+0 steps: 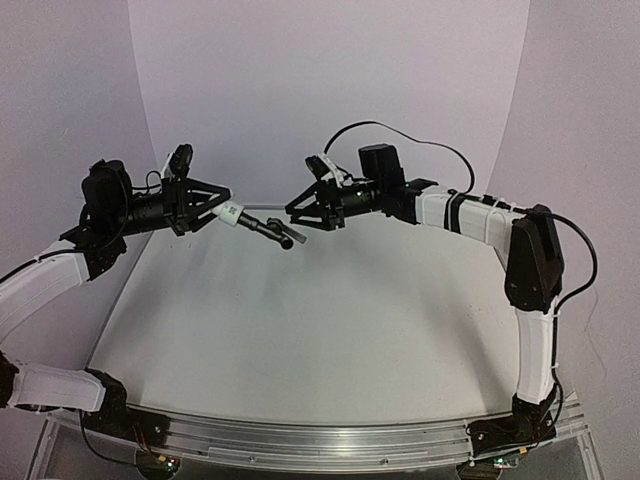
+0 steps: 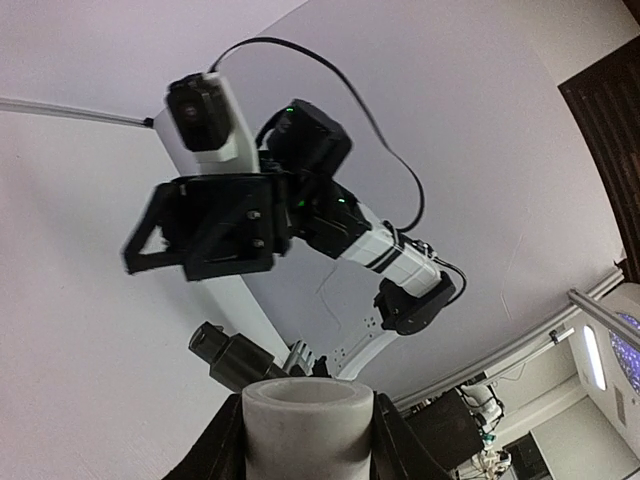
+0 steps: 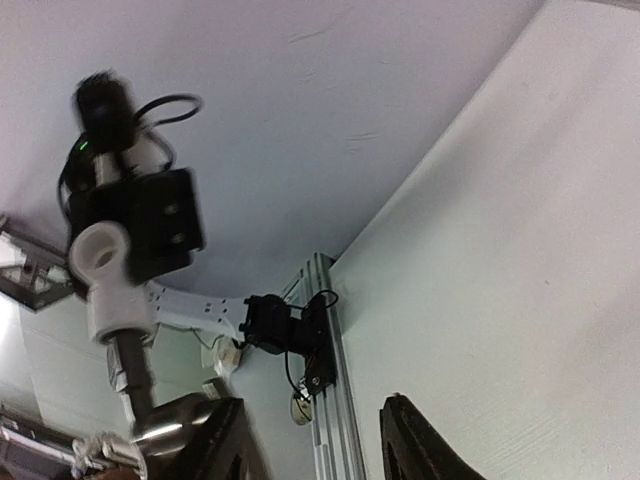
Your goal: Install the water faucets
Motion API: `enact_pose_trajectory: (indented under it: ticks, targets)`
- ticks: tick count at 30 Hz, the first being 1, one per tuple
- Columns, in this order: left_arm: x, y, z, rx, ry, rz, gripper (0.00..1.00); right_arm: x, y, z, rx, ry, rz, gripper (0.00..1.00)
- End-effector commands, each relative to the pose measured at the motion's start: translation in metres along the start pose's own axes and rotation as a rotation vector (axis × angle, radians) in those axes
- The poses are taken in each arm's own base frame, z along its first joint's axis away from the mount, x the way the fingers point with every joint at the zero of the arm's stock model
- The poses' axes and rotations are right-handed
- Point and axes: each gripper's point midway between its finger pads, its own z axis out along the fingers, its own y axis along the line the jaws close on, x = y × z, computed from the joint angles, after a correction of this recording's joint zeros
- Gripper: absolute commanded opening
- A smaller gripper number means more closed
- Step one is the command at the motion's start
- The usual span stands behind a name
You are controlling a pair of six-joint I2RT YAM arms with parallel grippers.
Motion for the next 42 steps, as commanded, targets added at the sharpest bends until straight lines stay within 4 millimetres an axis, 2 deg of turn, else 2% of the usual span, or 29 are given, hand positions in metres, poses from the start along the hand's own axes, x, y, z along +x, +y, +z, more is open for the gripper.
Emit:
enact_pose_trajectory:
  ticks: [1, 5, 7, 9, 11, 13, 15, 17, 20, 26, 30, 34, 39, 42]
  targets:
    - [-0.018, -0.058, -0.008, 0.112, -0.043, 0.184, 0.0, -0.025, 0.02, -0.038, 0.135, -0.142, -0.145, 0.65]
    - [-0.021, -0.051, -0.007, 0.076, -0.056, 0.167, 0.0, -0.035, 0.036, -0.07, 0.297, -0.256, -0.327, 0.86]
    - [-0.022, -0.05, -0.008, 0.065, -0.06, 0.165, 0.0, -0.037, 0.045, -0.083, 0.36, -0.29, -0.409, 0.9]
    - [-0.023, -0.049, -0.008, 0.057, -0.065, 0.164, 0.0, -0.032, 0.055, -0.085, 0.41, -0.286, -0.51, 0.92]
    - [-0.024, -0.049, -0.008, 0.053, -0.07, 0.165, 0.0, -0.015, 0.074, -0.068, 0.451, -0.245, -0.668, 0.98]
    - [-0.025, -0.048, -0.007, 0.049, -0.071, 0.16, 0.0, 0.004, 0.092, -0.05, 0.516, -0.207, -0.86, 0.98]
    - [-0.025, -0.047, -0.007, 0.048, -0.07, 0.158, 0.0, 0.024, 0.105, -0.029, 0.585, -0.165, -1.024, 0.98]
    - [-0.025, -0.046, -0.006, 0.048, -0.068, 0.155, 0.0, 0.034, 0.11, -0.014, 0.675, -0.146, -1.131, 0.98]
    - [-0.026, -0.047, -0.006, 0.05, -0.069, 0.156, 0.0, 0.038, 0.108, 0.003, 0.819, -0.146, -1.214, 0.98]
    - [-0.026, -0.048, -0.006, 0.052, -0.067, 0.155, 0.0, 0.026, 0.102, 0.022, 1.019, -0.164, -1.263, 0.98]
    - [-0.026, -0.048, -0.006, 0.054, -0.065, 0.156, 0.0, 0.027, 0.098, 0.036, 1.011, -0.151, -1.266, 0.88]
    - [-0.026, -0.049, -0.005, 0.06, -0.062, 0.16, 0.0, 0.026, 0.094, 0.044, 1.006, -0.148, -1.261, 0.73]
    - [-0.024, -0.049, -0.005, 0.063, -0.054, 0.162, 0.0, 0.031, 0.094, 0.051, 0.954, -0.139, -1.25, 0.5]
    - [-0.024, -0.05, -0.005, 0.067, -0.052, 0.167, 0.0, 0.035, 0.094, 0.053, 0.882, -0.126, -1.212, 0.33]
